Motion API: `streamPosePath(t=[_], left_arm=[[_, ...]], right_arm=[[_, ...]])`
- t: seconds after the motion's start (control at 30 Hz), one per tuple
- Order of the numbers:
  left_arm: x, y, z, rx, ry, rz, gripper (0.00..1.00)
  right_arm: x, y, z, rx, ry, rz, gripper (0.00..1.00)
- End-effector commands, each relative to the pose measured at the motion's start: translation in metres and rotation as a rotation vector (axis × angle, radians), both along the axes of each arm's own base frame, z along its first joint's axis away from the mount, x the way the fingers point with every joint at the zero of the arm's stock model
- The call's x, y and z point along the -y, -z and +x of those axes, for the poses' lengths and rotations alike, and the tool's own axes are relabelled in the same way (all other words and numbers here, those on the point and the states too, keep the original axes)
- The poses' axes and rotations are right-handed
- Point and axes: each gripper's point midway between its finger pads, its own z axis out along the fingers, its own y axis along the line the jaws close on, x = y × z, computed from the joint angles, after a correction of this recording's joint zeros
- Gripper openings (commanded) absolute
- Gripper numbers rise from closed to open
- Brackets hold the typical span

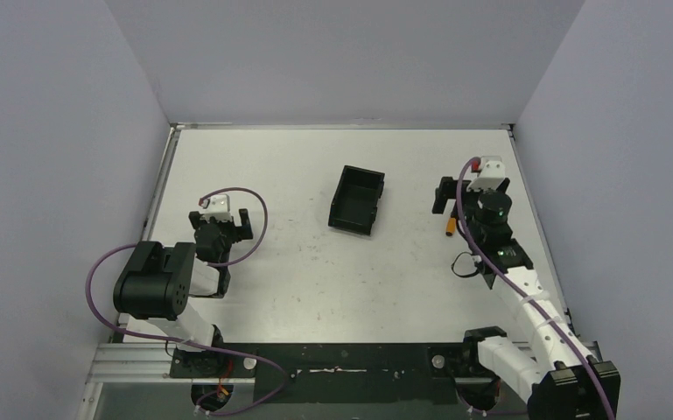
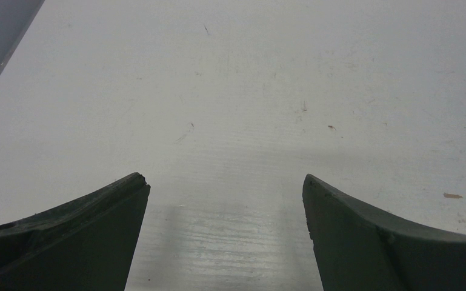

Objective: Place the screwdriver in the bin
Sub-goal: Pick up the screwdriver from the center of the board.

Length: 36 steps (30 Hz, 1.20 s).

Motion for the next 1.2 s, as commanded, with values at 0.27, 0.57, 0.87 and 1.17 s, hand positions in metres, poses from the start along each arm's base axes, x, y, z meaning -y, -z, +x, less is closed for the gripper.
streamPosePath(t=[0.27, 0.57, 0.87, 1.17], left_arm=[[0.000, -0.016, 0.006, 0.058, -0.004, -0.002, 0.97], [0.000, -0.016, 0.006, 0.058, -0.004, -0.001, 0.97], [-0.001, -0.016, 0.006, 0.058, -0.005, -0.002, 0.97], [0.000, -0.016, 0.006, 0.058, -0.004, -0.001, 0.97]], right_arm=[[0.009, 0.008, -0.003, -0.380, 0.172, 0.075, 1.00], [0.021, 0.033, 0.014, -0.451, 0.226, 0.007, 1.00], [0.027, 0.083, 0.033, -0.595, 0.202, 0.004, 1.00], [0.039, 0.132, 0.044, -0.729, 0.179, 0.037, 0.99]])
